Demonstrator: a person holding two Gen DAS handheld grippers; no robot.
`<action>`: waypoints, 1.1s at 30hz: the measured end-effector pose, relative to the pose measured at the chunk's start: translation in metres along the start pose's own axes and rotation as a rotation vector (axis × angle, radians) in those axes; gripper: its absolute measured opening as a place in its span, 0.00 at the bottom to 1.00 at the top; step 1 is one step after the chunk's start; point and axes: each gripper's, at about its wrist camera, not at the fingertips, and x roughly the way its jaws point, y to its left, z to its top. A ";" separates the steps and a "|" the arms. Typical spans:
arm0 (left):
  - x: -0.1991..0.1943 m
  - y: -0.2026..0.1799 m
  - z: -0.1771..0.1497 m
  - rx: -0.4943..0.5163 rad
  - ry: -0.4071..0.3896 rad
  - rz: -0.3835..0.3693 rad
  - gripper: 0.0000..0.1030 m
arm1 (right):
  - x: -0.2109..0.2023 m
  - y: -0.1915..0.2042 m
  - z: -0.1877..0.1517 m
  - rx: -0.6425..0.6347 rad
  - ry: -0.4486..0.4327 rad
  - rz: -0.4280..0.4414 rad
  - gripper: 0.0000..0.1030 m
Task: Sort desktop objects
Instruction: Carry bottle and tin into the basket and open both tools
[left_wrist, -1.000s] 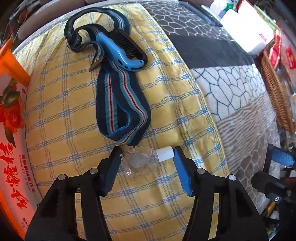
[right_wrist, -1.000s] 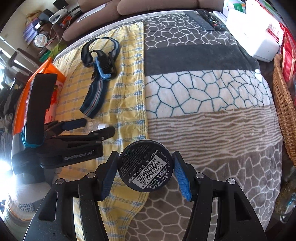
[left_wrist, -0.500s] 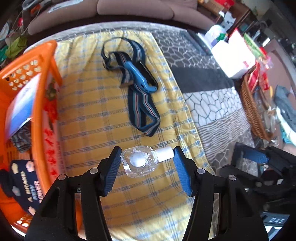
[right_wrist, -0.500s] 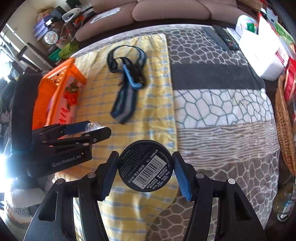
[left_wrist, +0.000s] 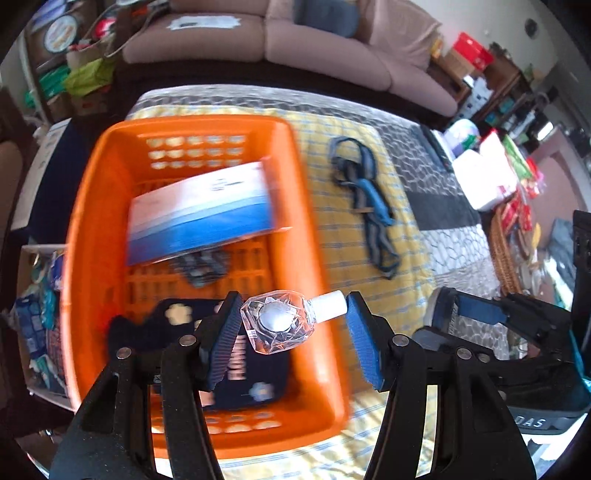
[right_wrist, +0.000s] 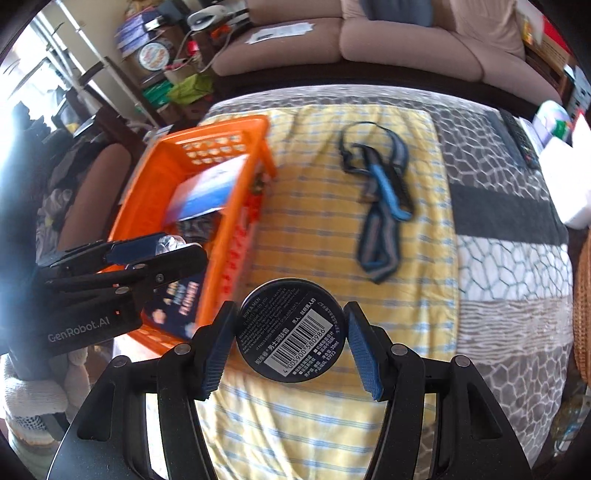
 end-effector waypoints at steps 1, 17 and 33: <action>0.001 0.012 -0.001 -0.015 0.004 0.006 0.53 | 0.005 0.011 0.003 -0.008 0.005 0.013 0.59; 0.013 0.116 -0.004 -0.130 0.019 -0.003 0.52 | 0.092 0.095 0.051 -0.055 0.076 0.023 0.59; 0.032 0.131 0.008 -0.147 0.035 -0.004 0.52 | 0.152 0.101 0.074 -0.121 0.084 -0.090 0.59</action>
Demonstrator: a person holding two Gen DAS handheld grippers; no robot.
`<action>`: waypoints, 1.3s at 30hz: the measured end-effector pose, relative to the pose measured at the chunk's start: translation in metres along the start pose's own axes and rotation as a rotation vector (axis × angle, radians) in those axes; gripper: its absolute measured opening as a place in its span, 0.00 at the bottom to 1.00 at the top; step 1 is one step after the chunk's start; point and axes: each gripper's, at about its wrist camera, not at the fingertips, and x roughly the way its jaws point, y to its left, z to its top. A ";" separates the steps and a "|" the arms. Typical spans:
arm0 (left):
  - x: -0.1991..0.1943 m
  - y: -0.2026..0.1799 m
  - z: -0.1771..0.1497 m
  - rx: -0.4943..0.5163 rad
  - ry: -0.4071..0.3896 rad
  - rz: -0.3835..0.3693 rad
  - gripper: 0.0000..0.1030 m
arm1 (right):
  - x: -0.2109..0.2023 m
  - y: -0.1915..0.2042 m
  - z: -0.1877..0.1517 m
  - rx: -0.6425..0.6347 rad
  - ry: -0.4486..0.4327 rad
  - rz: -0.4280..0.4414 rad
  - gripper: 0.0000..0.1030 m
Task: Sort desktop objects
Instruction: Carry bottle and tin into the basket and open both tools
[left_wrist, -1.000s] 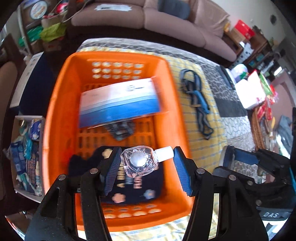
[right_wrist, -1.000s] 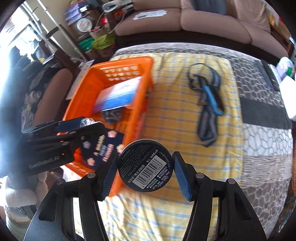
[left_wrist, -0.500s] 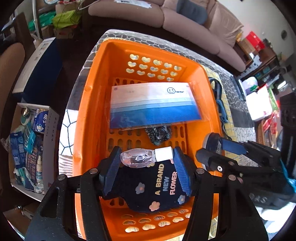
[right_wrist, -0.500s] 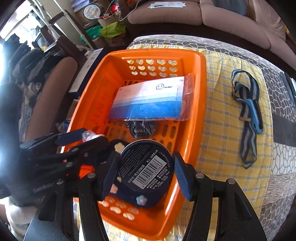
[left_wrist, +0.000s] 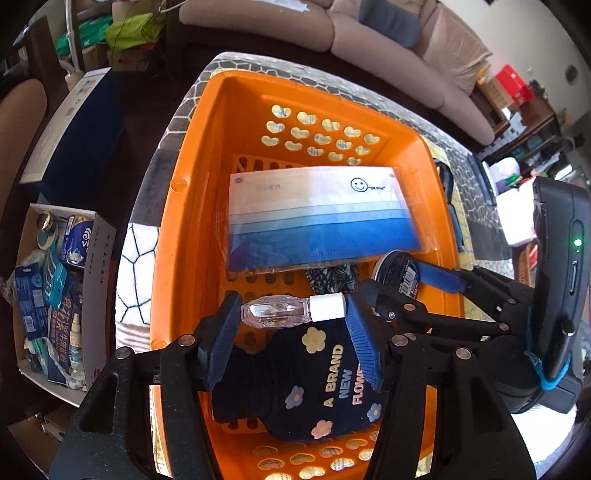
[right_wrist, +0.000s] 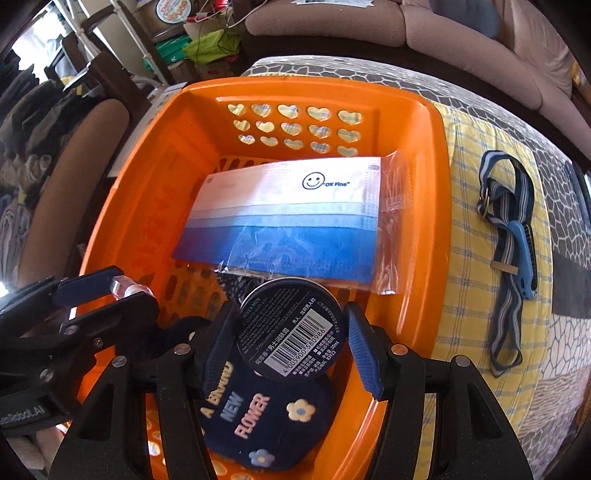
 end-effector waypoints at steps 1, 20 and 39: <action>0.002 0.001 0.000 -0.002 0.002 0.003 0.52 | 0.001 0.001 0.001 -0.007 -0.002 -0.008 0.59; 0.004 0.005 0.003 -0.029 -0.001 0.014 0.62 | -0.003 -0.003 0.002 0.006 -0.029 -0.018 0.60; -0.035 -0.010 -0.021 0.015 -0.036 0.053 0.76 | -0.045 -0.009 -0.009 0.066 -0.077 -0.007 0.63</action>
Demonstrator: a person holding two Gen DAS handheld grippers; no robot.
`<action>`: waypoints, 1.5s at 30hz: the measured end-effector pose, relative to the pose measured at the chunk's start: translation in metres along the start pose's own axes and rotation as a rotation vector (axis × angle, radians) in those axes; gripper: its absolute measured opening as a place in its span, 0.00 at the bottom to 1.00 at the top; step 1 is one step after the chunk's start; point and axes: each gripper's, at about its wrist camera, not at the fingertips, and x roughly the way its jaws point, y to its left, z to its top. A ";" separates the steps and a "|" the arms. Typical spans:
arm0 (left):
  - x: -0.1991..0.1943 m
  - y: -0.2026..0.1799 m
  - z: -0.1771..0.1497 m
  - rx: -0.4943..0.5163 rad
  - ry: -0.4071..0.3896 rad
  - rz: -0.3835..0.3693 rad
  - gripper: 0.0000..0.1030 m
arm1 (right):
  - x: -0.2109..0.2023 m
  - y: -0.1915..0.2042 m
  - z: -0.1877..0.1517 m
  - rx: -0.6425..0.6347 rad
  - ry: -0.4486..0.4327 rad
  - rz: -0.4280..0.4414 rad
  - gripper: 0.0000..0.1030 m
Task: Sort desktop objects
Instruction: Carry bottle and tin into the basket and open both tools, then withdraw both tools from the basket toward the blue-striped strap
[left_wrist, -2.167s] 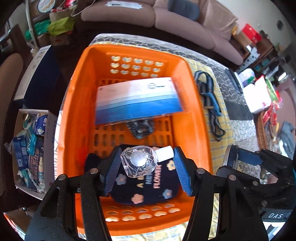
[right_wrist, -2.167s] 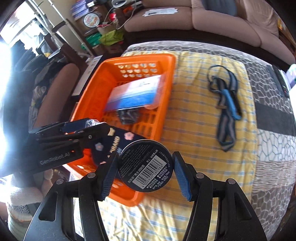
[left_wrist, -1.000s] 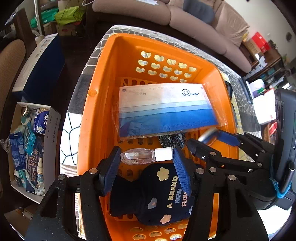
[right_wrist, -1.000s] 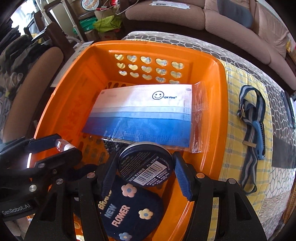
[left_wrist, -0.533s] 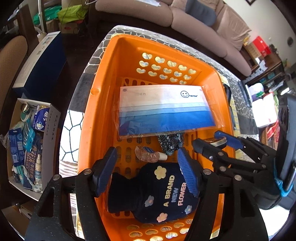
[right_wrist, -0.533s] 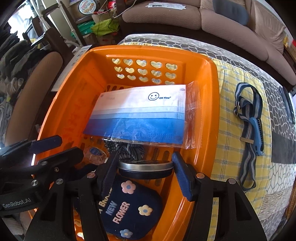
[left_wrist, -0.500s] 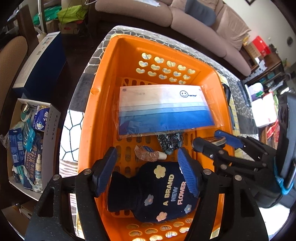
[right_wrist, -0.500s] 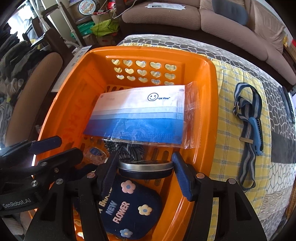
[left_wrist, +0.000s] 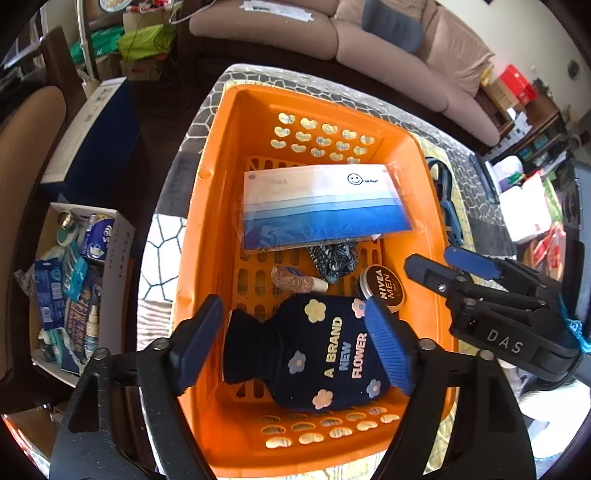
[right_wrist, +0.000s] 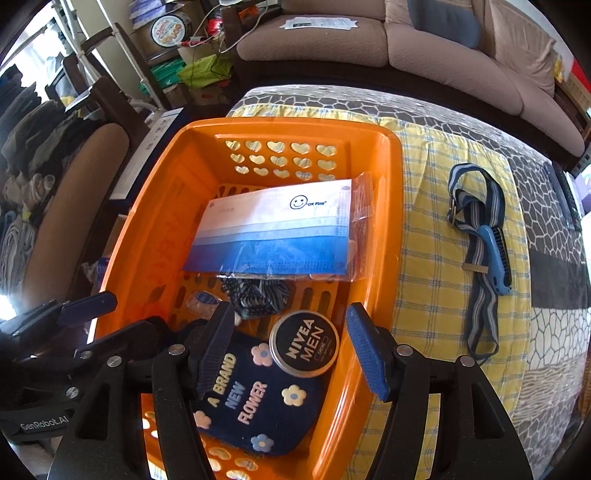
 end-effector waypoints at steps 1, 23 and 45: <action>-0.003 -0.001 -0.001 0.002 -0.004 0.000 0.76 | -0.003 -0.001 -0.002 0.001 -0.006 -0.004 0.63; -0.043 -0.031 -0.020 0.051 -0.060 0.011 1.00 | -0.046 -0.036 -0.045 0.088 -0.076 0.001 0.71; 0.003 -0.160 -0.008 0.140 0.004 -0.052 1.00 | -0.088 -0.187 -0.087 0.163 -0.103 -0.005 0.88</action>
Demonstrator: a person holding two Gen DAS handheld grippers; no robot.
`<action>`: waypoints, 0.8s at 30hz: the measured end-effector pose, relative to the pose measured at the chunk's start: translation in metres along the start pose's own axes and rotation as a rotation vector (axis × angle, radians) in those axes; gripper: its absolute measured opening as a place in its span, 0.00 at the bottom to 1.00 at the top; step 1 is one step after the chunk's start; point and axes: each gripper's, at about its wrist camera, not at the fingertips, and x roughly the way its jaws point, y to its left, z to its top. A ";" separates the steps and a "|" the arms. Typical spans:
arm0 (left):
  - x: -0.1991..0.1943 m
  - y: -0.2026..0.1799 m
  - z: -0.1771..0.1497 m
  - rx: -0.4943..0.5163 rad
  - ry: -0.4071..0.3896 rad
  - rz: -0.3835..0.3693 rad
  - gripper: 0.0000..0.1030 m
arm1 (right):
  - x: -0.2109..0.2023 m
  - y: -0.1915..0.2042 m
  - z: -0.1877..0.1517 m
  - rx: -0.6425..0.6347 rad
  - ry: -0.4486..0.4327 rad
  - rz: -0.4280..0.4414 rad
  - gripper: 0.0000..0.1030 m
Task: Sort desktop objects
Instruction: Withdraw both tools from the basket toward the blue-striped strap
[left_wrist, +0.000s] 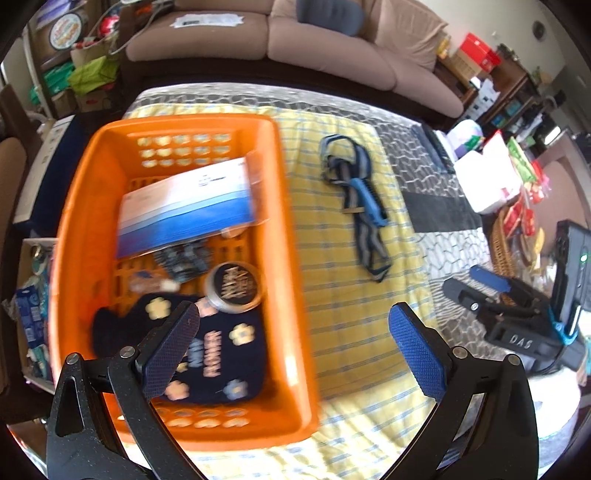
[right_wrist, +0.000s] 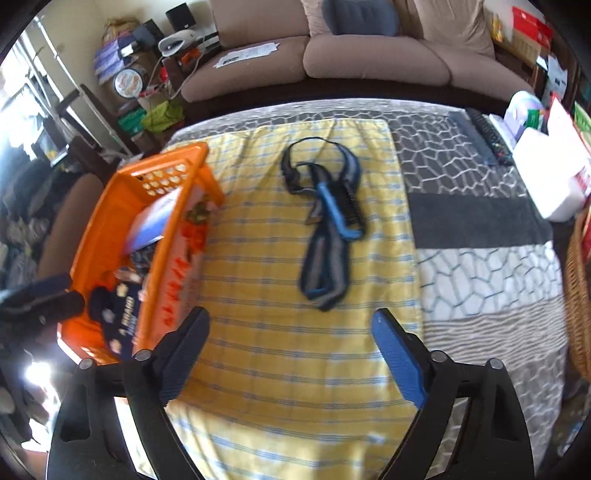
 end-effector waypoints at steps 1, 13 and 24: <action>0.004 -0.005 0.002 0.001 0.002 -0.007 1.00 | 0.001 -0.008 -0.001 0.012 -0.003 0.011 0.87; 0.073 -0.065 0.031 0.013 0.070 -0.067 1.00 | 0.031 -0.071 -0.007 0.117 0.005 0.062 0.72; 0.122 -0.088 0.089 -0.012 0.078 -0.082 1.00 | 0.064 -0.095 0.030 0.150 -0.026 0.125 0.55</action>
